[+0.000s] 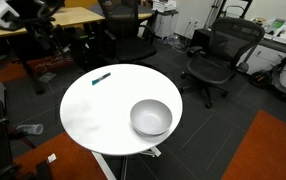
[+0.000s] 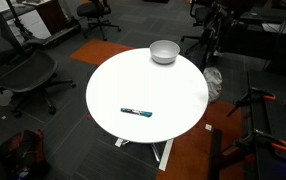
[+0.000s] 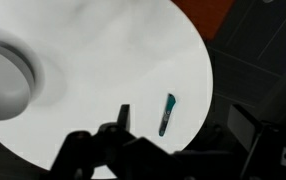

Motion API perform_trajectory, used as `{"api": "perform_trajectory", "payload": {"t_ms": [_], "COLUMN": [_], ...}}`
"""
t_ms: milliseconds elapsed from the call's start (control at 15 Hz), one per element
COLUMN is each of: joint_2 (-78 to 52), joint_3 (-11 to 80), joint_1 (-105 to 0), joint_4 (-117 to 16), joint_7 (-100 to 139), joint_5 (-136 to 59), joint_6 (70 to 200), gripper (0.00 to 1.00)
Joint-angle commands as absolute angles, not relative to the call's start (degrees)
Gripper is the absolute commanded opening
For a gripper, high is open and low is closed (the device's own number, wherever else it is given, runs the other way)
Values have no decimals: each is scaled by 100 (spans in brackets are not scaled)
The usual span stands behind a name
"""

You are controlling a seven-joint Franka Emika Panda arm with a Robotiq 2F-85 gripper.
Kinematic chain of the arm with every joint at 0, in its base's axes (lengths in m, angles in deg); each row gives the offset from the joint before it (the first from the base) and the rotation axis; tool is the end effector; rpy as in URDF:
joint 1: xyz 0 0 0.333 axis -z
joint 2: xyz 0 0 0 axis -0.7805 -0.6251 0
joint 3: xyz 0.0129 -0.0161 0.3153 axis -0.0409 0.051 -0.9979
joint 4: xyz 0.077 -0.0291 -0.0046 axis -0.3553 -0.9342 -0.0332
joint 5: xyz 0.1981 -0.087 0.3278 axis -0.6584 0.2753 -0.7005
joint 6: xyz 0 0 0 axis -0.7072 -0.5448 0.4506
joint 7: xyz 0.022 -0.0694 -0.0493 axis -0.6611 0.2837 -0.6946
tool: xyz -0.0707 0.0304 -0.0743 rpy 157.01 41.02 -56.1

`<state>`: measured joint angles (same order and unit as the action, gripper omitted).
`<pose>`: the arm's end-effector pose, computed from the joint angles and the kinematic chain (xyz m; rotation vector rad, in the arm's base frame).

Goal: Put the marker in the bowl

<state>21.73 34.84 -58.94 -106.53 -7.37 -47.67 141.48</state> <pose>0.4299 0.0254 0.3801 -3.0110 -0.5630 -0.2865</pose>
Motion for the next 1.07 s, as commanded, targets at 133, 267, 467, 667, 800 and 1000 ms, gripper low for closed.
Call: {"api": "perform_trajectory", "payload": {"t_ms": [133, 267, 467, 667, 800, 1000], "joint_2": [852, 332, -366, -949, -1320, -1818], "joint_3": [3237, 3111, 2790, 2518, 2443, 2536], "joint_1": [-6171, -6185, -6034, -5854, -5792, -5816], "joint_4": [-10329, -10066, -9614, -9151, -8856, -8435], "joint_7": [-816, -957, -909, -718, -528, -70], "joint_5": [-5470, -5744, -5879, -5626, -5339, -4810], "joint_6": [15328, 15660, 15979, 16051, 16086, 16154], "gripper": [100, 100, 100, 100, 100, 100]}}
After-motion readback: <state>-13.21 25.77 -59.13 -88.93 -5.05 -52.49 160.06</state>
